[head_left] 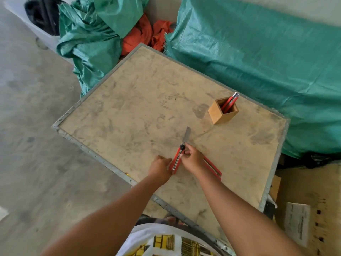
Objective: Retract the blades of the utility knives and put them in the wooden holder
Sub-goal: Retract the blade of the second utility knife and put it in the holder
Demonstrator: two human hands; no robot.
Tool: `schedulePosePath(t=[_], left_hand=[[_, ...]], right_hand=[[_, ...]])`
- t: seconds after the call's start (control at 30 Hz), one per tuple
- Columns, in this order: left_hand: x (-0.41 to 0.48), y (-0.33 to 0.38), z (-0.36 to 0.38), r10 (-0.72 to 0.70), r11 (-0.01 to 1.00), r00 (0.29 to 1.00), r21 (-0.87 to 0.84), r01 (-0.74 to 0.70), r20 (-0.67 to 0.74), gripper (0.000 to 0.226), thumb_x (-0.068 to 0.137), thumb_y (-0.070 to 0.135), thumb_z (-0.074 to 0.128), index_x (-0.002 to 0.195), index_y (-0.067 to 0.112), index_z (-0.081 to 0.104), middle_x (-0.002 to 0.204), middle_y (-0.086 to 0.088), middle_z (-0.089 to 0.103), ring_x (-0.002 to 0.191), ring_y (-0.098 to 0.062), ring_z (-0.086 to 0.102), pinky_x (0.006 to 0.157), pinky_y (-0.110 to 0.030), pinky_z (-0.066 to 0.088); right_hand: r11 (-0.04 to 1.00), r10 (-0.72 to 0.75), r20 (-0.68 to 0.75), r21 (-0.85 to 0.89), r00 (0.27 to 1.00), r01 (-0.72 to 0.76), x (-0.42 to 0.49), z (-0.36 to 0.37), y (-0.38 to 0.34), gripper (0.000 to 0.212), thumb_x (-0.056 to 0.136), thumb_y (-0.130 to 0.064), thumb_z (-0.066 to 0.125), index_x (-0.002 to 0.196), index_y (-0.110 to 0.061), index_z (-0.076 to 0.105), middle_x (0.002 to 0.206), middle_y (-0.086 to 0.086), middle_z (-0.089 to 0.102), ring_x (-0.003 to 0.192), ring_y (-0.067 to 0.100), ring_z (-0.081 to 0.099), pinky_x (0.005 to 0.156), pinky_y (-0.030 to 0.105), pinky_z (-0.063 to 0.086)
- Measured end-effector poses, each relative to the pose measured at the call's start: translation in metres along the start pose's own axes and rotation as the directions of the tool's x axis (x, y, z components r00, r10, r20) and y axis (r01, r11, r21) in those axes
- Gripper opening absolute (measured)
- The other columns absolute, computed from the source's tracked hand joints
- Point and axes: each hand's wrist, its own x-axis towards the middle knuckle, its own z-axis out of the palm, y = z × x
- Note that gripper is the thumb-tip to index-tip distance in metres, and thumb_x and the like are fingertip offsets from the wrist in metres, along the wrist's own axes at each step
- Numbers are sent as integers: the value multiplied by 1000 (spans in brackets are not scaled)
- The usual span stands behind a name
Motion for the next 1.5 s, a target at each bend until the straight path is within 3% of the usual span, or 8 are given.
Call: schedulePosePath(t=[0.1,0.27,0.43,0.67,0.87,1.03,1.3,1.5], left_hand=[[-3,-7,10,64,997,997,35,-63,-36,29,82,20,73,110,27,74,112,-6,57,99,-28,61,83,-31,51],[-3,-17,15,106,994,993,-16,-107,-44,30,79,21,79,107,29,76,109,-4,58,100,-26,59,85,-38,54],[-8,-24,8,179,983,984,37,-179,8,33,84,27,73,116,31,71,111,-2,63,98,-22,62,79,-29,52],[-28,-9,-54,179,939,969,-324,-116,171,48,87,13,70,131,32,61,100,9,77,76,-11,74,74,-28,60],[-53,13,-113,301,729,914,-683,-38,271,50,83,-4,74,127,18,63,101,-7,79,80,-28,74,75,-34,63],[-66,25,-126,359,658,891,-752,-30,278,48,82,-8,71,125,12,64,93,-7,78,71,-24,72,74,-38,64],[-71,39,-123,386,648,887,-759,-64,254,42,82,-6,71,115,21,72,96,-12,77,76,-29,71,78,-40,62],[-71,50,-119,370,659,895,-749,-65,248,33,86,-5,67,115,10,73,89,-14,78,76,-28,73,75,-35,63]], right_hand=[[1000,24,-17,-15,1000,-25,3,6,2,47,94,-16,66,141,-22,58,111,3,69,110,22,67,97,34,54],[995,59,-117,85,991,-50,3,11,2,14,95,-18,67,108,-20,62,109,3,70,100,23,70,87,34,58],[954,145,-125,281,982,-105,0,14,7,17,91,-17,73,91,-31,63,106,6,73,95,26,75,84,50,64],[899,62,-136,439,989,4,-31,-18,-31,21,92,-10,73,107,-23,65,108,14,76,92,24,78,75,44,67],[853,-77,-159,500,984,148,-79,-48,-66,29,97,-23,69,125,-18,69,108,8,78,93,20,79,71,34,66],[805,-130,-184,554,974,212,-111,-55,-76,28,97,-22,67,125,-21,71,111,5,79,95,21,79,75,45,66],[834,-164,-150,507,975,218,-141,-59,-74,25,99,-31,62,113,-19,79,105,1,81,93,17,78,70,39,66],[868,-187,-126,443,974,224,-151,-69,-63,28,88,-45,63,97,-28,82,105,1,80,87,13,72,65,34,64]])
